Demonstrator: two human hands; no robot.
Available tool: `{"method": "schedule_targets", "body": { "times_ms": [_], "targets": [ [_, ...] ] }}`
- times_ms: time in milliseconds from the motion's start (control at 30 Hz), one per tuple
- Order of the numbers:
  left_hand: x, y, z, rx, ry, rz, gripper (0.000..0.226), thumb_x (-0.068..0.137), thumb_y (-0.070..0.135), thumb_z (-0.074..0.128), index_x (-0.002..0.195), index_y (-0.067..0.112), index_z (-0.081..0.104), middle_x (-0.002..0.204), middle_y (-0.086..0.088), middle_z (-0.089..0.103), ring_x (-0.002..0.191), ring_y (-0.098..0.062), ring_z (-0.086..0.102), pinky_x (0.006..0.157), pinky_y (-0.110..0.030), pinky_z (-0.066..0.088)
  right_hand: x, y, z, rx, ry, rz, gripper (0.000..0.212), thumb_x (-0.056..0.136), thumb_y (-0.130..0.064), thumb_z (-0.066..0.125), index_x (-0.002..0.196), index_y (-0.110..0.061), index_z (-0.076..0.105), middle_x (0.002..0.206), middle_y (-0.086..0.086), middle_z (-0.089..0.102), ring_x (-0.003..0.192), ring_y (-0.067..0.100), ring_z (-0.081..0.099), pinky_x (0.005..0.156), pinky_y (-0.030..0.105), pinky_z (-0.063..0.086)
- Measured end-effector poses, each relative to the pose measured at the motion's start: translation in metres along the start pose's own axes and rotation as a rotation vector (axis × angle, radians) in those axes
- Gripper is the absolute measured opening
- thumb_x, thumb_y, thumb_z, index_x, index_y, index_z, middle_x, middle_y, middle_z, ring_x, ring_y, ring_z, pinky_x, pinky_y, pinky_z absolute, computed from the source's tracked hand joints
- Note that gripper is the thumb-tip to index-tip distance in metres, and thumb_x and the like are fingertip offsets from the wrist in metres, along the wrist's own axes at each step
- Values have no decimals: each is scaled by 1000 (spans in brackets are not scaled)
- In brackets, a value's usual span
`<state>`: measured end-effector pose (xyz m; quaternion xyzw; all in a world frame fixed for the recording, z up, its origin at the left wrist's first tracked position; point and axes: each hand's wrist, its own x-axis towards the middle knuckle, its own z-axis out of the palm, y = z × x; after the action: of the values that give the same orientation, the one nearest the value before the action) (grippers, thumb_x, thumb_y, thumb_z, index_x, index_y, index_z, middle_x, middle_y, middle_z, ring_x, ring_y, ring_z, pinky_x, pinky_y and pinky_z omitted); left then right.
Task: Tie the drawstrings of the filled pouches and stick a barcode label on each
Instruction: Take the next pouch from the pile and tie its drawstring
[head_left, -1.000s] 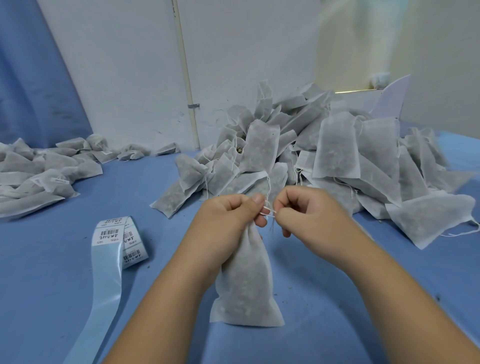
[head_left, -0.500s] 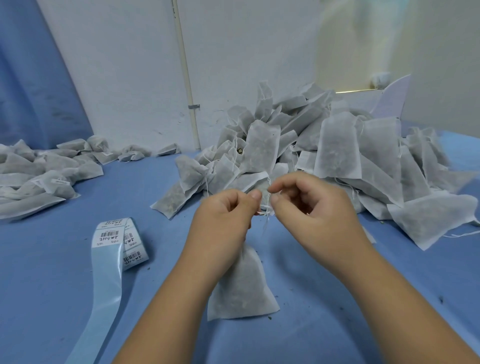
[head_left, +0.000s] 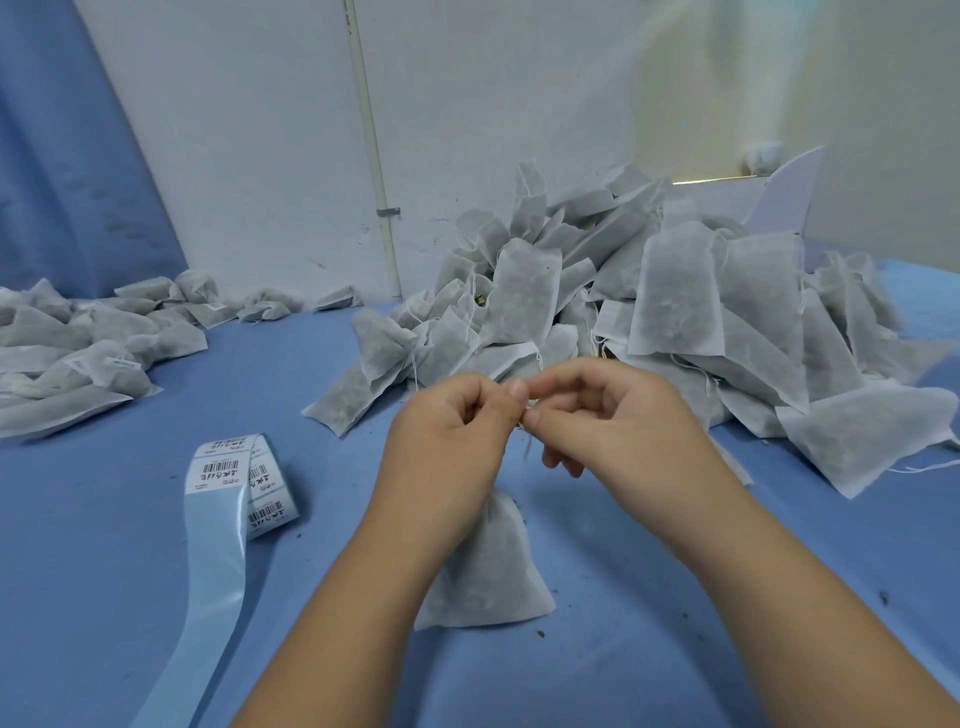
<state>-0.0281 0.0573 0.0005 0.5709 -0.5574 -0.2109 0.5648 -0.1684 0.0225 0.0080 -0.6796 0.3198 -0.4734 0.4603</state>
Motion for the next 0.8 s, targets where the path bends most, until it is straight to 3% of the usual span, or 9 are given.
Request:
{"method": "schedule_targets", "body": {
  "times_ms": [167, 300, 433, 567, 700, 800],
  "targets": [
    [1, -1, 0, 27, -6, 9, 35, 93, 37, 62, 61, 21, 62, 45, 16, 48, 46, -2, 41, 49, -16, 36, 0, -2, -1, 21, 22, -10, 13, 81, -3, 72, 85, -15, 70, 62, -2, 66, 52, 8, 58, 50, 18, 44],
    [0, -1, 2, 99, -16, 43, 32, 92, 36, 63, 63, 23, 64, 47, 21, 51, 45, 2, 45, 47, -10, 34, -1, 3, 1, -264, 78, -162, 24, 83, -5, 69, 78, -27, 75, 63, -7, 64, 53, 7, 51, 50, 19, 42],
    [-1, -2, 2, 154, -20, 64, 32, 93, 34, 62, 62, 25, 62, 47, 22, 51, 48, 2, 46, 50, -11, 35, -2, 5, 1, -502, 104, -304, 21, 83, -9, 68, 78, -27, 78, 60, -19, 58, 60, 1, 52, 57, 10, 37],
    [-1, -2, 1, 154, -36, 62, 31, 94, 34, 61, 64, 24, 63, 49, 21, 51, 50, 2, 46, 51, -10, 36, 0, 7, -1, -501, 35, -236, 17, 88, -14, 68, 79, -24, 78, 60, -25, 57, 64, 1, 57, 58, 8, 38],
    [1, -1, -3, 134, -112, -5, 36, 95, 37, 59, 61, 27, 62, 45, 19, 48, 44, 2, 42, 48, -10, 34, 0, 7, 0, -496, 12, -184, 29, 88, -15, 67, 66, -32, 69, 66, -19, 60, 62, 4, 54, 58, 12, 38],
    [3, 0, -6, 120, -174, -64, 38, 94, 41, 57, 58, 32, 65, 46, 16, 46, 47, -3, 40, 55, -21, 38, -1, 6, 0, -439, -23, -108, 31, 89, -17, 66, 62, -32, 65, 59, -9, 59, 53, 6, 48, 53, 19, 39]
  ]
}}
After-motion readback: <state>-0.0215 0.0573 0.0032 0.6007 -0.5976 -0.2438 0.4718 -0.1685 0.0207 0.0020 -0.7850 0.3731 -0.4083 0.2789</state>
